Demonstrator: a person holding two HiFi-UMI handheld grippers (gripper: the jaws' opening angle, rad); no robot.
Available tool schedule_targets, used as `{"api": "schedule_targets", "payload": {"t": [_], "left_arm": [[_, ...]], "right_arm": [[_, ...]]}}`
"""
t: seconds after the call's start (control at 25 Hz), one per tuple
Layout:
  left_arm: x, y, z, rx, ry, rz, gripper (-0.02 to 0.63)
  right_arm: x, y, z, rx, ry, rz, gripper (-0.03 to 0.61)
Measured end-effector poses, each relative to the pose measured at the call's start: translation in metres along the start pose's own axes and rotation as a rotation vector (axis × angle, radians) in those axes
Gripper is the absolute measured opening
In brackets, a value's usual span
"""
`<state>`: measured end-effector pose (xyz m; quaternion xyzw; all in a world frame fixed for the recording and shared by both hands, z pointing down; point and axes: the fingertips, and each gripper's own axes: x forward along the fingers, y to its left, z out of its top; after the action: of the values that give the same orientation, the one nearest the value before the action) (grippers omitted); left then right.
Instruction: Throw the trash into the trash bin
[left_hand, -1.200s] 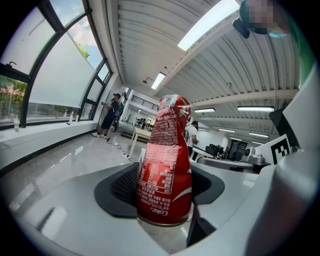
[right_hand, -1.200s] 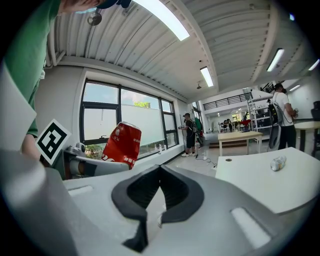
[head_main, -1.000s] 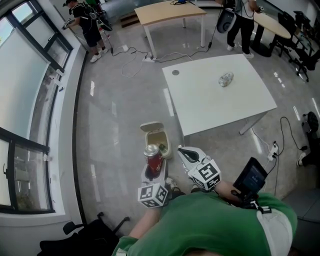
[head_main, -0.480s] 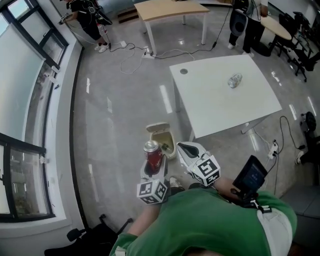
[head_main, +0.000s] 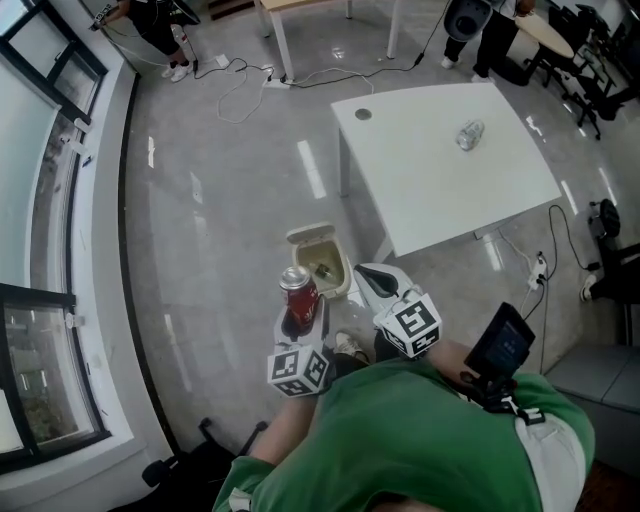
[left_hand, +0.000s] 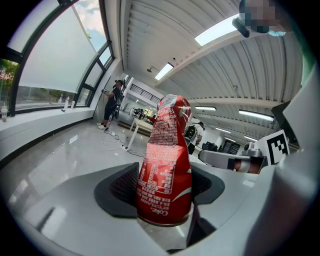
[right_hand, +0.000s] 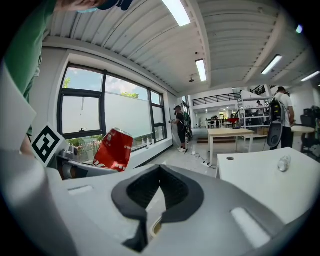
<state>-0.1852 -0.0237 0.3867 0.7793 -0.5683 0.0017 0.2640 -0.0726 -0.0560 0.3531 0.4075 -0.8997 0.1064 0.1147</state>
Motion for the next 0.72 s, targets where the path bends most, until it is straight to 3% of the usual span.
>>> {"api": "schedule_targets", "payload": {"t": [0.72], "left_arm": [[0.072,0.027,-0.011,0.042,0.101,0.064,0.276]], "right_arm": [[0.070,-0.054,-0.014,0.021,0.049,0.040,0.003]]}}
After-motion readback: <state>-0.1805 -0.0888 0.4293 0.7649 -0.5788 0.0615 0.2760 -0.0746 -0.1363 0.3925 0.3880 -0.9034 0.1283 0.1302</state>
